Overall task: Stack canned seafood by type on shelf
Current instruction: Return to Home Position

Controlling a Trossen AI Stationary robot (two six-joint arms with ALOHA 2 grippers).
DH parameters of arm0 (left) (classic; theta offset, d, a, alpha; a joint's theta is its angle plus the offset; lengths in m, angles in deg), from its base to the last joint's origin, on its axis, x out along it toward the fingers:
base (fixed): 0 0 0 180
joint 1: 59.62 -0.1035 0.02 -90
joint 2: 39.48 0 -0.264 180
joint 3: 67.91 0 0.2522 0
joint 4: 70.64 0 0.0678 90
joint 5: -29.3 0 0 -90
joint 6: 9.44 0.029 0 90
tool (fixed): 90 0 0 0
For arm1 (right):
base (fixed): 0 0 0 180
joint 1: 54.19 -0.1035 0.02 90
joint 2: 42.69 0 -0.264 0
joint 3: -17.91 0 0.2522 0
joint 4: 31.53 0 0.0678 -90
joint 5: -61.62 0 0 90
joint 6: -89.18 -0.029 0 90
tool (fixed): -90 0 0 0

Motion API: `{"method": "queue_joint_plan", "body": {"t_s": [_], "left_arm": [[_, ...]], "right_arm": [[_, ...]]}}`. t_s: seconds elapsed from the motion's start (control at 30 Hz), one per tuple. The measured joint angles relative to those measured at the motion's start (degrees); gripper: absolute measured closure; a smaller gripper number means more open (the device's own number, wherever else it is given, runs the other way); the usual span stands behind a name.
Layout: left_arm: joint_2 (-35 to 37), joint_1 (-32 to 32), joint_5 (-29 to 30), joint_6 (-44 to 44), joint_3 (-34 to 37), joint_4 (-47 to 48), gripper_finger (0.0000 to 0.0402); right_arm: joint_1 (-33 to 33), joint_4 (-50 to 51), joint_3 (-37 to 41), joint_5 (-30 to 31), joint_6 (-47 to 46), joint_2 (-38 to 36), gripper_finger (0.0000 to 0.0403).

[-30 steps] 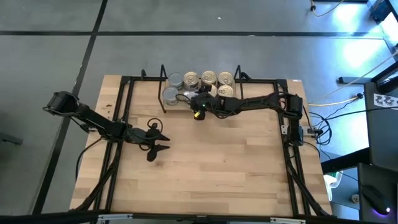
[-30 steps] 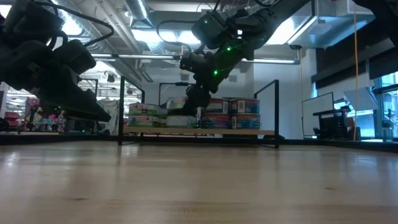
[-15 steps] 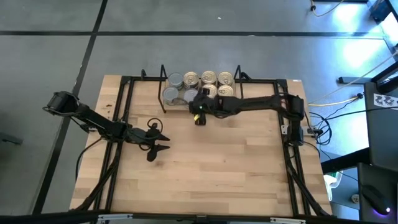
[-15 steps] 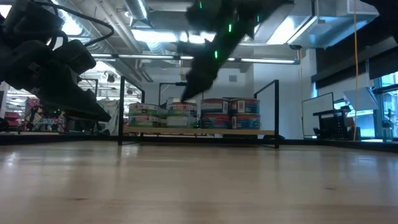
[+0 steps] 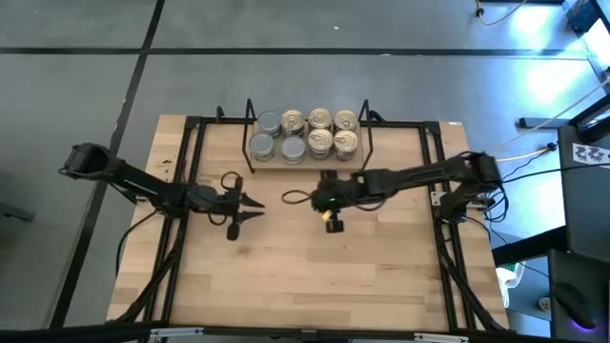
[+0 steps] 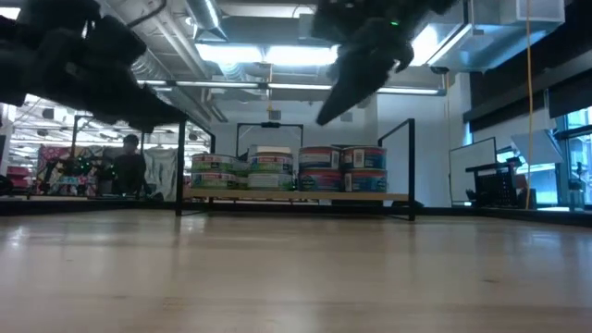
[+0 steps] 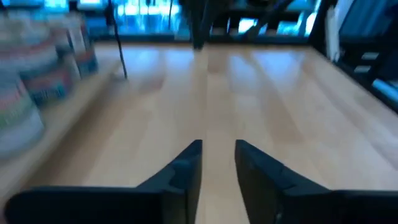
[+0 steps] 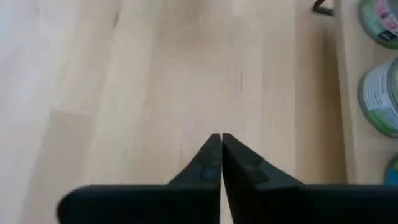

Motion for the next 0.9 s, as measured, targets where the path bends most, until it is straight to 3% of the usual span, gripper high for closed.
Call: {"method": "queue_joint_plan", "body": {"t_s": [0.23,0.4,0.57,0.9], "left_arm": [[14.2,-5.0,-3.2,-0.1,4.6,5.4,0.0351],[22.1,-5.8,-3.4,-2.3,5.8,10.9,0.0366],[26.4,-4.5,-3.6,-2.7,5.7,13.0,0.0372],[29.3,-4.2,-3.6,0.0,5.7,14.7,0.0377]], "right_arm": [[0.1,-13.9,20.7,3.5,-9.3,-17.1,0.0366],[0.1,-24.3,34.6,3.4,-12.8,-30.4,0.0381],[0.1,-32.7,46.8,3.5,-14.9,-43.5,0.0399],[0.1,-34.8,63.2,5.8,-18.0,-69.1,0.0388]]}}
